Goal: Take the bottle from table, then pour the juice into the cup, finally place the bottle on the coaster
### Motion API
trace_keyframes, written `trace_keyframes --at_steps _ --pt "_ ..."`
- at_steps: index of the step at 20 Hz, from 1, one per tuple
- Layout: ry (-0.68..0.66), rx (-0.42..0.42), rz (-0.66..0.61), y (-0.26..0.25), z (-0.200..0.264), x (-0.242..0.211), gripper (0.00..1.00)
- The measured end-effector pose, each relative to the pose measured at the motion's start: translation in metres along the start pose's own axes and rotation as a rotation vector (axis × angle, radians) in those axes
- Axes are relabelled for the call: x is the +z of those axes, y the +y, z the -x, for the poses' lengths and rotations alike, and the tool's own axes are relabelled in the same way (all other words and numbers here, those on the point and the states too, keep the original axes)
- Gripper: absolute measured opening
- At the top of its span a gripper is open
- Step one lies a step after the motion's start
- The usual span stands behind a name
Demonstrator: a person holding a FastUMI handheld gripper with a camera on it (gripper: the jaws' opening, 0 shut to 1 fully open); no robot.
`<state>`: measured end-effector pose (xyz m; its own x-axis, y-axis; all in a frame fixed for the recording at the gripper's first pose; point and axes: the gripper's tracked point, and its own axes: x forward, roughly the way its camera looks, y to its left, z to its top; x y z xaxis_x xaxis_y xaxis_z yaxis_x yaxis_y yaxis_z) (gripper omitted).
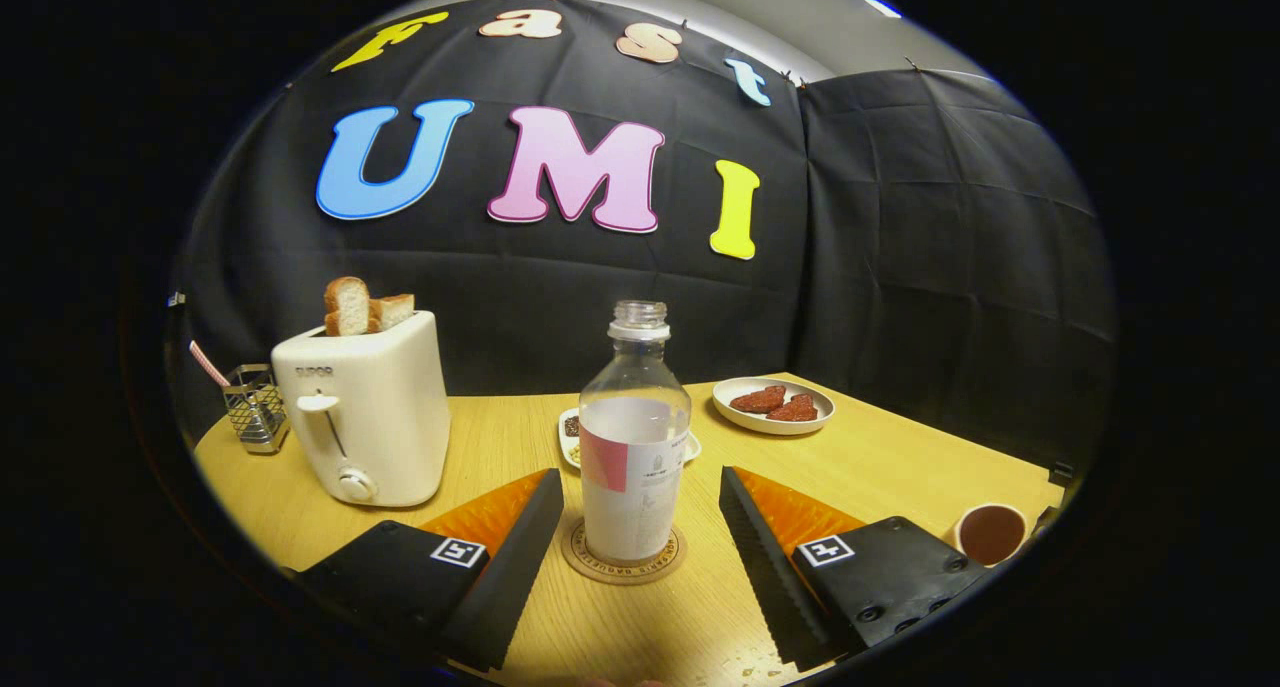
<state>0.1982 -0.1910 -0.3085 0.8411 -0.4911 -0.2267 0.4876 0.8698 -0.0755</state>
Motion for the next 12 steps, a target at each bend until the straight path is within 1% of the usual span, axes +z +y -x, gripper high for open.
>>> trace_keyframes --at_steps 4,6,12 --pt "-0.029 0.046 0.045 -0.001 0.038 0.020 0.97" --pt "-0.038 0.071 0.040 -0.001 0.058 0.026 0.97" --pt "-0.027 0.108 0.041 -0.001 0.115 0.039 0.97"
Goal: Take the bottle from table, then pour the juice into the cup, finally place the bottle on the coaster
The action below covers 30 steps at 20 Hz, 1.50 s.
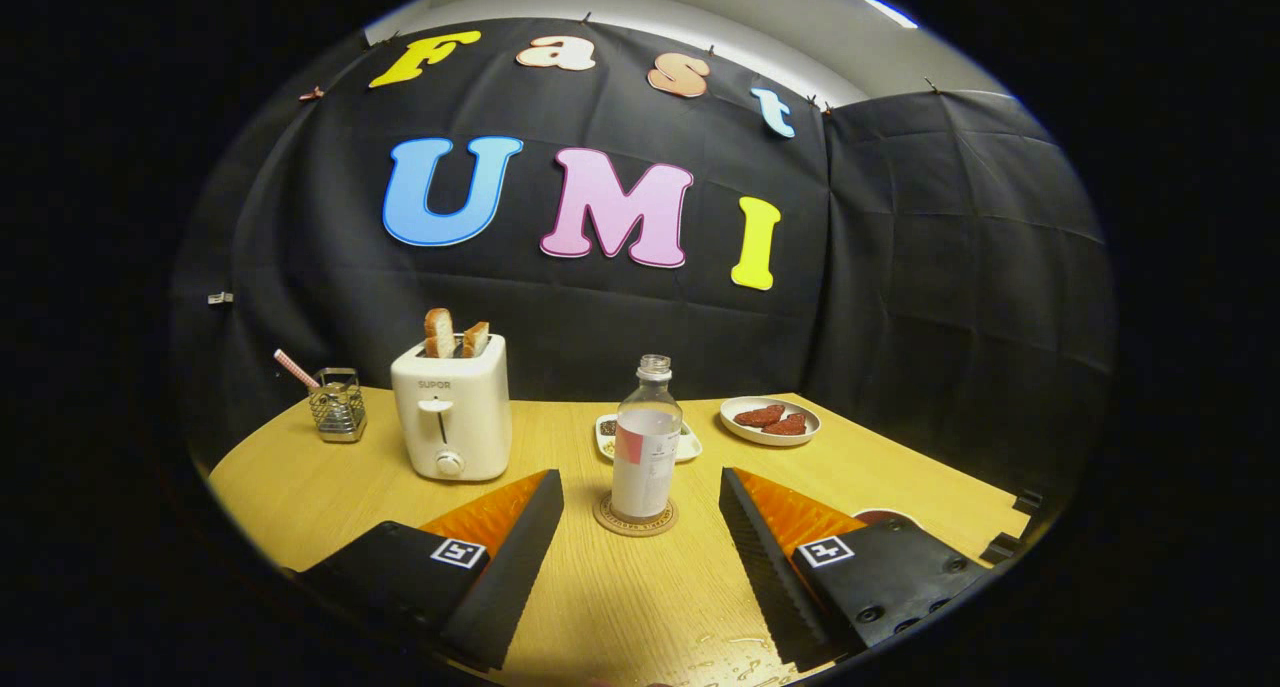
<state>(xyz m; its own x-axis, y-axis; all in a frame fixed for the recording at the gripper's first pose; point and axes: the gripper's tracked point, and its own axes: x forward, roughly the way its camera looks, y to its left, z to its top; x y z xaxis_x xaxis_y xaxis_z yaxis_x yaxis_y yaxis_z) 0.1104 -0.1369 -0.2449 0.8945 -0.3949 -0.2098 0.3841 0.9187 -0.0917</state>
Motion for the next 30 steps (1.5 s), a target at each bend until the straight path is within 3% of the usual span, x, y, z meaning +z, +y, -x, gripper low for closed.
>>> trace_keyframes --at_steps 8,14,30 --pt "-0.054 0.140 -0.043 0.011 0.048 0.056 0.97" --pt "-0.055 0.235 -0.068 0.002 0.083 0.071 0.97" --pt "-0.109 0.293 -0.094 -0.016 0.100 0.106 0.97"
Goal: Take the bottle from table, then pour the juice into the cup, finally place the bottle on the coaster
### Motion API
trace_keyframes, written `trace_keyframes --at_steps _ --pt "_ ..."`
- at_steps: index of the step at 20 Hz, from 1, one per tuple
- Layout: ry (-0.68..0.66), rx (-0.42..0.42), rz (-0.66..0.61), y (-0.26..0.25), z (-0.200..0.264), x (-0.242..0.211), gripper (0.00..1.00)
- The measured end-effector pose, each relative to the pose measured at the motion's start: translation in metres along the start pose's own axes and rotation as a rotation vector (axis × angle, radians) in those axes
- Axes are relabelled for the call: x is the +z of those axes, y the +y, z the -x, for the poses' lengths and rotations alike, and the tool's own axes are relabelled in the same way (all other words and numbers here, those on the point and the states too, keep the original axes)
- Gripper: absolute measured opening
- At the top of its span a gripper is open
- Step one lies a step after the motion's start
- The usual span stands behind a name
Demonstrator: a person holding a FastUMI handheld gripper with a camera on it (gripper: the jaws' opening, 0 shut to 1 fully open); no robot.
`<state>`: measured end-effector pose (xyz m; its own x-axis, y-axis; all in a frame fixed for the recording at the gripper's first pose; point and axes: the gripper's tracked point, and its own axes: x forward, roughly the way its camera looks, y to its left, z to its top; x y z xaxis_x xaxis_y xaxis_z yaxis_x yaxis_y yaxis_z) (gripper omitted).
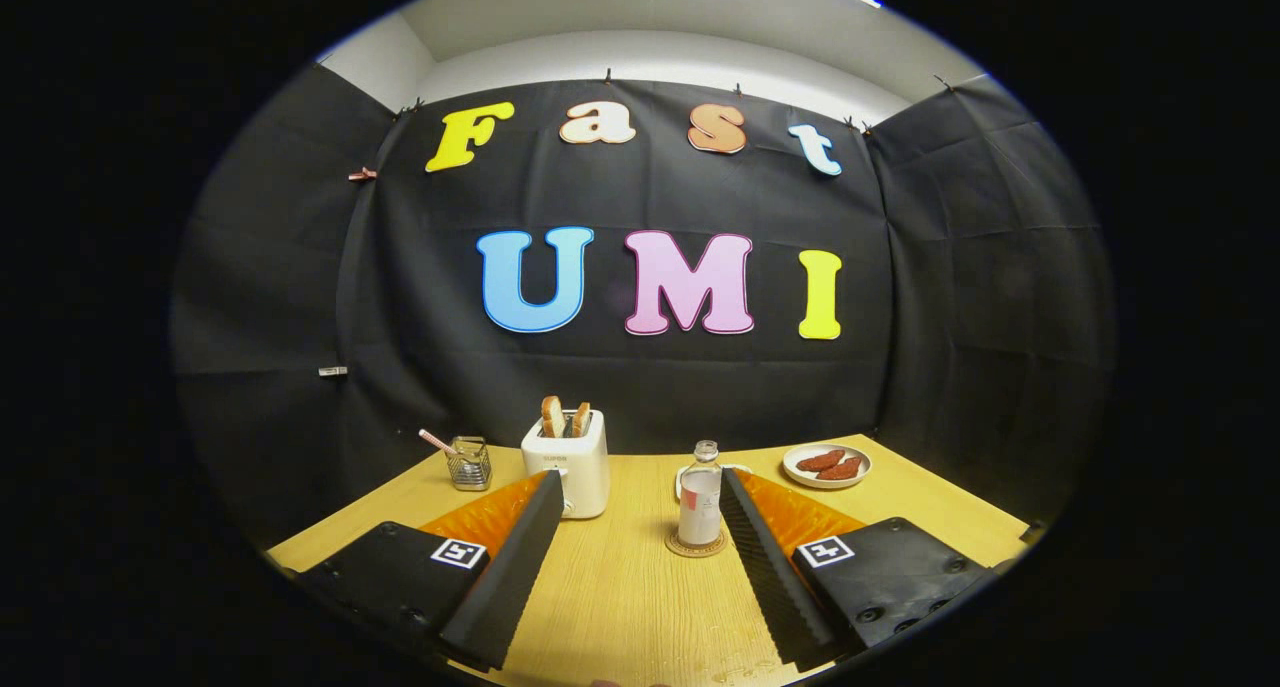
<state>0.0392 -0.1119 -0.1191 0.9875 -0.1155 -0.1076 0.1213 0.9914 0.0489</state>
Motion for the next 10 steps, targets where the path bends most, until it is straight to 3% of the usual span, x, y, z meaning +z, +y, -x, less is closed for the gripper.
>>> trace_keyframes --at_steps 10 --pt "0.012 -0.004 -0.007 -0.0061 0.0048 -0.0009 0.97"
